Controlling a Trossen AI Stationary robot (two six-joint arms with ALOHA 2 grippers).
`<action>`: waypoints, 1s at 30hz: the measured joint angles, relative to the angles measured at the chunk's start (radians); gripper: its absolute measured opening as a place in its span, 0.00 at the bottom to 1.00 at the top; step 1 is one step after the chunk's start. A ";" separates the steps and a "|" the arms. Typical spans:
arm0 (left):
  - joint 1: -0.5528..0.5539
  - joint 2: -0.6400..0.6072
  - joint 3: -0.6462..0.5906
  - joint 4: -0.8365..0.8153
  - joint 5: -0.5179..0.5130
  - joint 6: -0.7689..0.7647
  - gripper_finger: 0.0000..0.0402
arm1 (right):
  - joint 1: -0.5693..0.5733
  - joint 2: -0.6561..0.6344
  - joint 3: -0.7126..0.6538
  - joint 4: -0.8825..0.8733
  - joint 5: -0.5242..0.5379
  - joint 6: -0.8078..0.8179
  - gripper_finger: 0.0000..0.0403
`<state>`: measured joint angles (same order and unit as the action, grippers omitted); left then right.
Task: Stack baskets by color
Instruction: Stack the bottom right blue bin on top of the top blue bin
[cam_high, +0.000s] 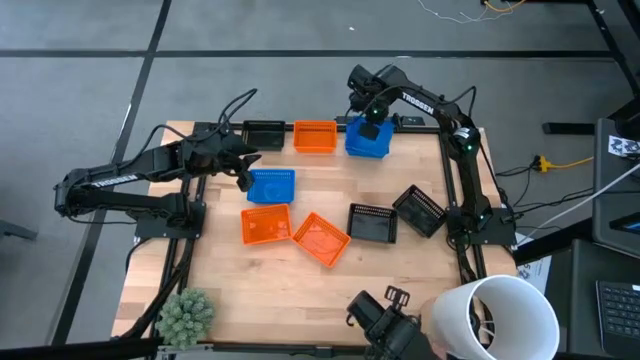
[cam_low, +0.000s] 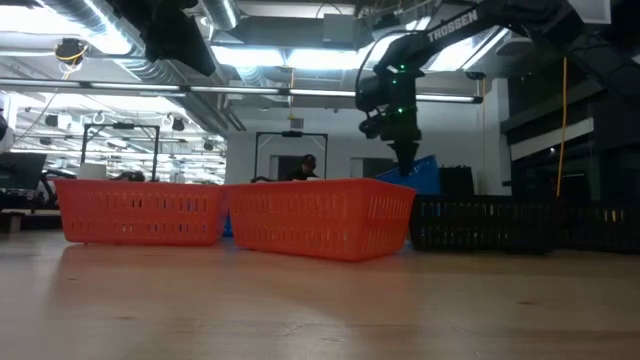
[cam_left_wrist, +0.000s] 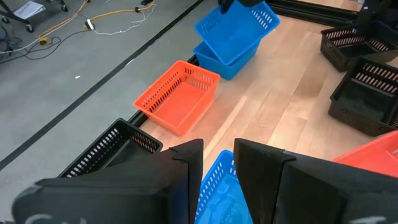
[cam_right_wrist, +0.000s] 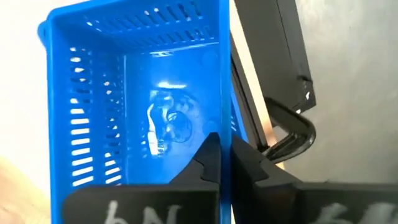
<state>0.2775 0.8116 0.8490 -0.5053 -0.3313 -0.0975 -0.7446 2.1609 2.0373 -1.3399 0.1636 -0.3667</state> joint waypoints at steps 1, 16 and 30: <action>0.000 0.000 0.000 0.000 0.000 0.000 0.21 | 0.004 0.000 0.000 0.001 -0.007 -0.018 0.01; 0.000 0.000 0.000 0.000 0.000 0.000 0.21 | 0.035 0.000 0.000 0.056 -0.078 -0.132 0.16; 0.000 0.000 0.000 0.000 0.000 0.000 0.21 | 0.049 -0.001 0.004 0.052 -0.102 -0.054 0.30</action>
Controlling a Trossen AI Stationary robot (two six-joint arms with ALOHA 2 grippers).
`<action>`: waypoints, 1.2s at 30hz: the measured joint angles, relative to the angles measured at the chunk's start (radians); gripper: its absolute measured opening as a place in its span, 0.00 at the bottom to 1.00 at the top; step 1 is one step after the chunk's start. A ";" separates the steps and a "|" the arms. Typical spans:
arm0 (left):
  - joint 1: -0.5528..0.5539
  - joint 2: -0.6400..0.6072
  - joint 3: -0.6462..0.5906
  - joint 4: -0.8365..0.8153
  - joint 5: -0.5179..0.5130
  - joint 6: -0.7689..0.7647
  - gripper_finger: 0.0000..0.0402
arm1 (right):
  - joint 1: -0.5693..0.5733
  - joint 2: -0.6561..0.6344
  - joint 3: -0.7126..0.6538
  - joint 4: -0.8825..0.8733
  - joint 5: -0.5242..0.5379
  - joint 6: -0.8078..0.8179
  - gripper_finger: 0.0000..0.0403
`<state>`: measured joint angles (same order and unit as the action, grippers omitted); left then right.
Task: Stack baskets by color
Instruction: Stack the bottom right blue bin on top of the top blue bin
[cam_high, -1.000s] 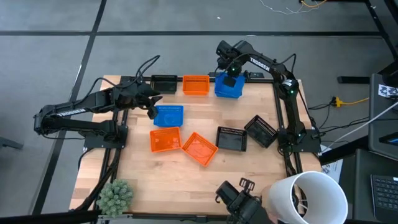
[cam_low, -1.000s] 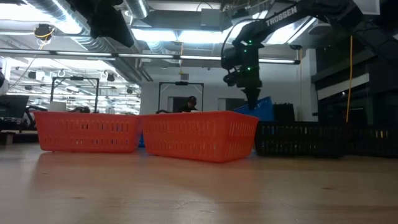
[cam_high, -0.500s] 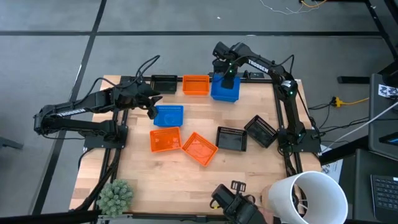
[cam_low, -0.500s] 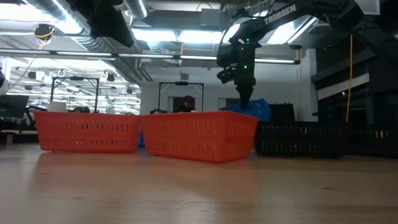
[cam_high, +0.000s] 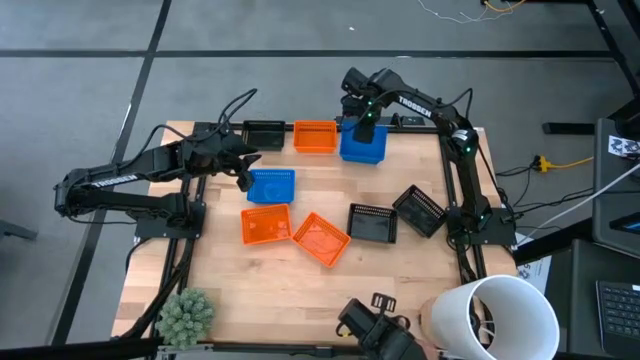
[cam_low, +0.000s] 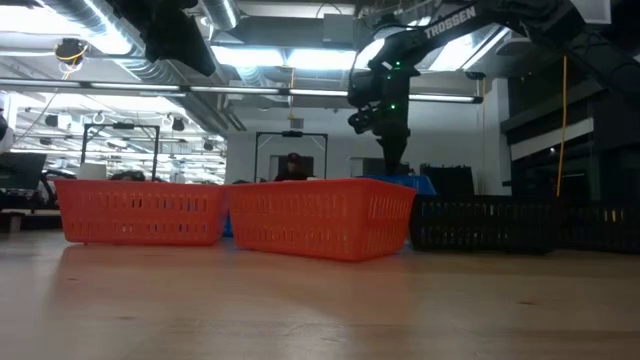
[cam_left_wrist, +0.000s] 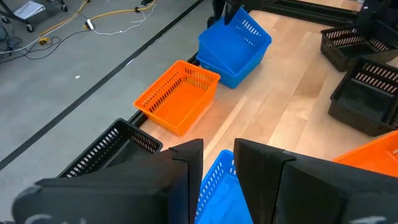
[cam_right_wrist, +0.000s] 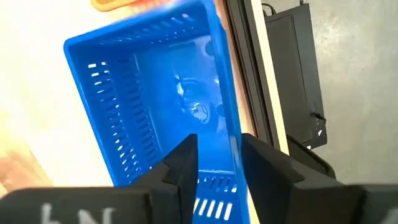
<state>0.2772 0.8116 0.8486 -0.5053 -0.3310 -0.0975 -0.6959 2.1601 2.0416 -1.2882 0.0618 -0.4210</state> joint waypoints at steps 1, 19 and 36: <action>0.000 0.000 0.000 0.000 0.000 0.000 0.21 | 0.006 0.000 0.006 -0.001 0.000 0.000 0.29; 0.000 0.000 0.000 0.000 0.000 0.002 0.21 | 0.025 -0.002 0.066 -0.073 0.122 0.252 0.29; 0.000 0.000 0.000 -0.001 0.000 0.002 0.21 | 0.019 0.000 -0.083 0.081 0.128 0.122 0.29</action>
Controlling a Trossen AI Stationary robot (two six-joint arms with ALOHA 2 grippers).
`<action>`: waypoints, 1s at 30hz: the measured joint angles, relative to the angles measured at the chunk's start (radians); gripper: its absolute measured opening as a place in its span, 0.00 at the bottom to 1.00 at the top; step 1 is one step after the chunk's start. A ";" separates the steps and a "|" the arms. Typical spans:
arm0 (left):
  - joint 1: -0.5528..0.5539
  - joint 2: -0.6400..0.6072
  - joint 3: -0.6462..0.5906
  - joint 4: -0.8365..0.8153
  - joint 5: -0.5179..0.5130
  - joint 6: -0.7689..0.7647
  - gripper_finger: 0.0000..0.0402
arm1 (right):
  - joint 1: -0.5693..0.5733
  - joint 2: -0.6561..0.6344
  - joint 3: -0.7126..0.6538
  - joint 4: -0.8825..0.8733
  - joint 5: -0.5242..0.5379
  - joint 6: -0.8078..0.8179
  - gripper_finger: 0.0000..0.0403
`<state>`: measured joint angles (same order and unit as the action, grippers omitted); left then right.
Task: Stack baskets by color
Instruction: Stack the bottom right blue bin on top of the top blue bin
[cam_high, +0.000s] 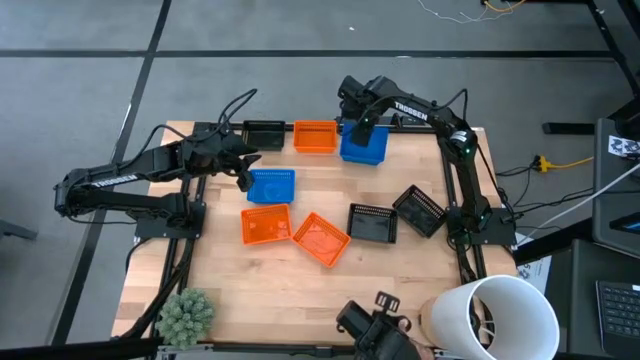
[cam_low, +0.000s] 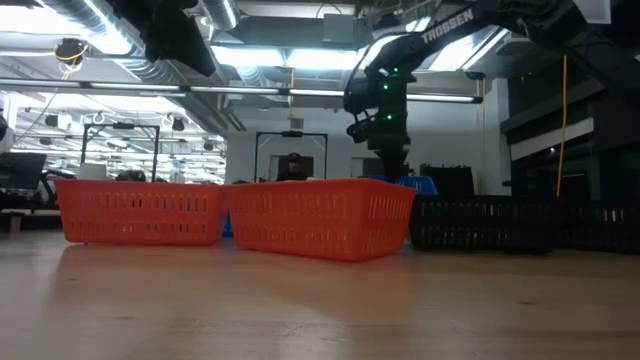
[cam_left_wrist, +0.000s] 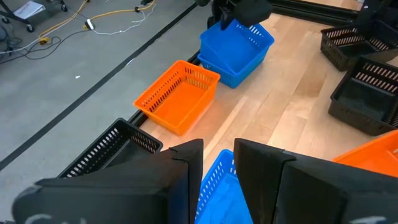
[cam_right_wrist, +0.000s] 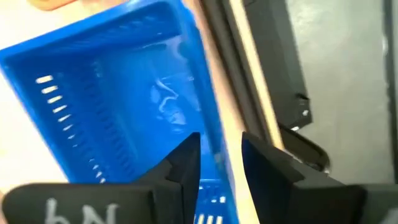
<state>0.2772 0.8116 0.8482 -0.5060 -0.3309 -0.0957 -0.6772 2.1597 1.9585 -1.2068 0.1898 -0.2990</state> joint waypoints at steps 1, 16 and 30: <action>0.000 0.000 0.000 0.000 0.000 0.000 0.21 | -0.001 0.000 -0.001 -0.004 -0.015 -0.005 0.29; 0.000 0.000 0.000 0.000 0.000 -0.002 0.21 | -0.002 0.001 0.086 -0.158 -0.093 0.018 0.02; -0.001 0.000 0.000 0.000 0.010 -0.006 0.21 | -0.025 0.000 0.100 -0.171 -0.234 -0.021 0.01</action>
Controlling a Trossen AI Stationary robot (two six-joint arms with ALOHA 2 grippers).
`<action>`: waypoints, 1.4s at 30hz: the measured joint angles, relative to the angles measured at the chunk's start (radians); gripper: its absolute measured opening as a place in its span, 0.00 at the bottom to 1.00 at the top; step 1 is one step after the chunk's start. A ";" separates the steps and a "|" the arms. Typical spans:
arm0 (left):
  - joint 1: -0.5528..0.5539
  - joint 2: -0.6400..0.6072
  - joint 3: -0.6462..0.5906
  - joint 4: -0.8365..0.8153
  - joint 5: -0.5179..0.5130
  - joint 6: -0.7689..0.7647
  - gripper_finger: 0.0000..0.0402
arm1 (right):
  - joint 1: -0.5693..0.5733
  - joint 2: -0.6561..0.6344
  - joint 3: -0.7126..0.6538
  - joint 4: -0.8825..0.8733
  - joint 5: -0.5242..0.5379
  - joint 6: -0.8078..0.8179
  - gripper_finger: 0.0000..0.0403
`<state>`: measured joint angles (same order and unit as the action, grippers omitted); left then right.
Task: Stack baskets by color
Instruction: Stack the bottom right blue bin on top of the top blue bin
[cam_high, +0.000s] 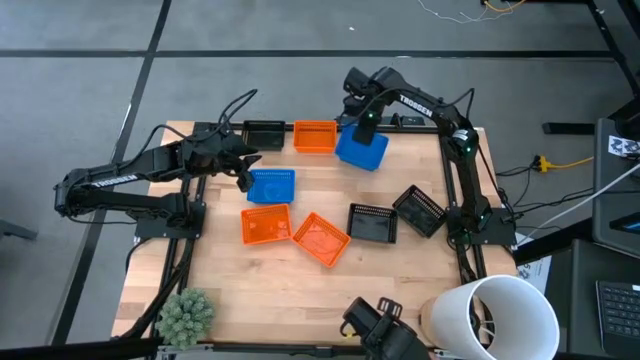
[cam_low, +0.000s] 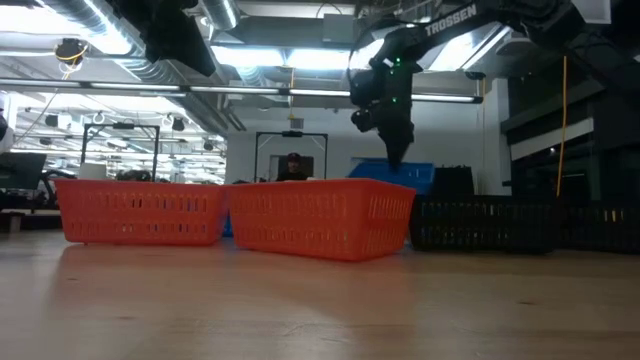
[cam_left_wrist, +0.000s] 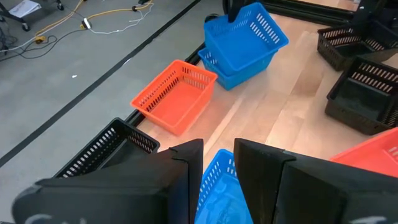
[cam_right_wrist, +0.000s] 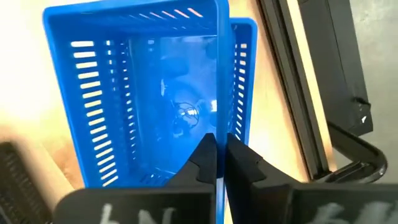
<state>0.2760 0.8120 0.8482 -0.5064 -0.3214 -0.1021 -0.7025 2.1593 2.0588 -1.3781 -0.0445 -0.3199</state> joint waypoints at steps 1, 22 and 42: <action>0.000 0.000 0.000 0.000 0.000 0.000 0.21 | 0.000 0.000 -0.006 0.000 0.000 0.001 0.01; 0.000 0.000 0.000 0.000 0.002 0.000 0.21 | -0.004 0.001 -0.058 0.051 -0.055 0.054 0.29; 0.000 0.000 0.000 0.000 0.002 0.000 0.21 | -0.004 0.001 -0.068 0.036 -0.054 0.080 0.02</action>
<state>0.2760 0.8120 0.8482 -0.5066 -0.3199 -0.1024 -0.7067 2.1601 1.9903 -1.3425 -0.0982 -0.2397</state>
